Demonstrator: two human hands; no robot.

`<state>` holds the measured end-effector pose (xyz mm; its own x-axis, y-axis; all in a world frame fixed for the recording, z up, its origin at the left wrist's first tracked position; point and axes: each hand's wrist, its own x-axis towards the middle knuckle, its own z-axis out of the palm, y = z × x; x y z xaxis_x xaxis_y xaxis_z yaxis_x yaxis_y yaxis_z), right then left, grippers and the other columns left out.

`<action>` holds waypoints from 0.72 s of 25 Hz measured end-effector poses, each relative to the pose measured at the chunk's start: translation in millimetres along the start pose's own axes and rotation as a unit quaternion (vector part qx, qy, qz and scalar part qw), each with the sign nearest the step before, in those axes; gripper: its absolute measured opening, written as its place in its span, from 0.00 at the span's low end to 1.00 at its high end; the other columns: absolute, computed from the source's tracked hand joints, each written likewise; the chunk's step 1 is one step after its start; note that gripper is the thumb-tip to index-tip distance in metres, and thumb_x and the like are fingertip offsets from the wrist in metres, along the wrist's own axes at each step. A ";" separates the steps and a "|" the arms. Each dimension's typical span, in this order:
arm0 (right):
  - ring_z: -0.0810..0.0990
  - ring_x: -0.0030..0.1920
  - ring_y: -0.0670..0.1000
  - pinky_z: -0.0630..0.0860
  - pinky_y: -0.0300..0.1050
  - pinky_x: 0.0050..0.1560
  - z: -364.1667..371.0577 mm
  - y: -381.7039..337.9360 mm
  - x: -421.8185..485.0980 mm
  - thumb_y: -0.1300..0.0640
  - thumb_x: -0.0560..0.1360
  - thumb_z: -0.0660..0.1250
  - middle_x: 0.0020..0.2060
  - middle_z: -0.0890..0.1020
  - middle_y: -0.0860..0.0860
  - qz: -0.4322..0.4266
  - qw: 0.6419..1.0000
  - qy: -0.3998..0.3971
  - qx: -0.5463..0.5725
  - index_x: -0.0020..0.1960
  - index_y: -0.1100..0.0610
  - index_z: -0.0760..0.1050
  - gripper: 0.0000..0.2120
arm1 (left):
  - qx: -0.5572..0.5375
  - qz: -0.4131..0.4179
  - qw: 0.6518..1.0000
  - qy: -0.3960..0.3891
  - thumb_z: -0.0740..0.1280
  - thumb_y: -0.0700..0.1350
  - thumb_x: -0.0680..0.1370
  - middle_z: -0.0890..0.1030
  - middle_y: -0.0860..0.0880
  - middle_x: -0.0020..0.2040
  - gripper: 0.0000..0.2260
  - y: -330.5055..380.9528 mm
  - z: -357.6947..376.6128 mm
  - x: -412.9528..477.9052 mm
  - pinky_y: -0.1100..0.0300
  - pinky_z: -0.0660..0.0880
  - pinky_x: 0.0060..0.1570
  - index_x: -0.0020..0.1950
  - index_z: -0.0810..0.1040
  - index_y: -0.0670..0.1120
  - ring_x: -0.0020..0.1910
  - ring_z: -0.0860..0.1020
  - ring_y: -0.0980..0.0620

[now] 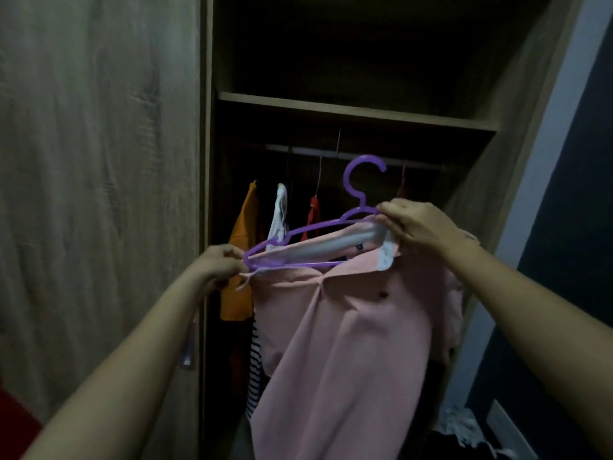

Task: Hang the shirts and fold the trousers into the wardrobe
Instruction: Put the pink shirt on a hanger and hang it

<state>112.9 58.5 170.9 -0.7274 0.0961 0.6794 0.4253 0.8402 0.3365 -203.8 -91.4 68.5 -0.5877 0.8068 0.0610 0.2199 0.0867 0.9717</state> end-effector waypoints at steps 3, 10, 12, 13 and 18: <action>0.80 0.30 0.60 0.76 0.50 0.23 8.0 -0.7 -14.1 0.40 0.79 0.44 0.39 0.79 0.57 -0.027 0.999 0.011 -0.020 0.52 0.57 0.77 0.28 | 0.006 -0.025 0.998 -0.060 0.60 0.23 0.70 0.75 0.45 0.24 0.13 26.2 -18.7 -0.8 0.68 0.69 0.19 0.38 0.75 0.40 0.19 0.73 0.53; 0.79 0.43 0.55 0.64 0.43 0.35 31.0 -55.4 6.9 0.45 0.79 0.54 0.47 0.78 0.50 0.132 0.991 -0.021 -0.024 0.53 0.53 0.70 0.13 | 0.183 0.123 0.962 0.158 0.71 0.47 0.68 0.81 0.43 0.34 0.06 79.9 18.8 -18.6 0.58 0.78 0.38 0.36 0.82 0.45 0.35 0.80 0.44; 0.77 0.46 0.52 0.63 0.43 0.38 31.7 -57.8 9.2 0.44 0.79 0.55 0.48 0.78 0.48 0.182 0.982 -0.007 0.044 0.52 0.52 0.71 0.13 | 0.207 0.277 0.928 0.140 0.66 0.53 0.69 0.83 0.44 0.38 0.13 81.3 37.0 -36.7 0.56 0.77 0.44 0.42 0.84 0.46 0.40 0.81 0.44; 0.77 0.47 0.52 0.64 0.44 0.38 29.7 -53.6 7.7 0.44 0.79 0.55 0.47 0.79 0.47 0.191 0.979 0.007 0.069 0.51 0.52 0.72 0.13 | 0.251 0.349 0.891 0.142 0.62 0.57 0.70 0.83 0.44 0.43 0.19 80.8 40.3 -45.3 0.57 0.75 0.46 0.48 0.84 0.46 0.44 0.80 0.44; 0.77 0.44 0.50 0.64 0.43 0.39 25.7 -49.3 0.2 0.41 0.76 0.53 0.41 0.76 0.42 0.189 0.971 0.036 0.139 0.50 0.51 0.73 0.16 | 0.432 0.339 0.828 0.111 0.52 0.72 0.66 0.79 0.45 0.50 0.34 75.9 14.4 -31.8 0.51 0.72 0.46 0.58 0.75 0.49 0.52 0.77 0.42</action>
<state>77.9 30.8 137.6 -0.5031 0.3966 0.7679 0.4862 0.8645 -0.1279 -157.2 -102.0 137.0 -0.2090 0.7230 0.6585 0.9767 0.1213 0.1768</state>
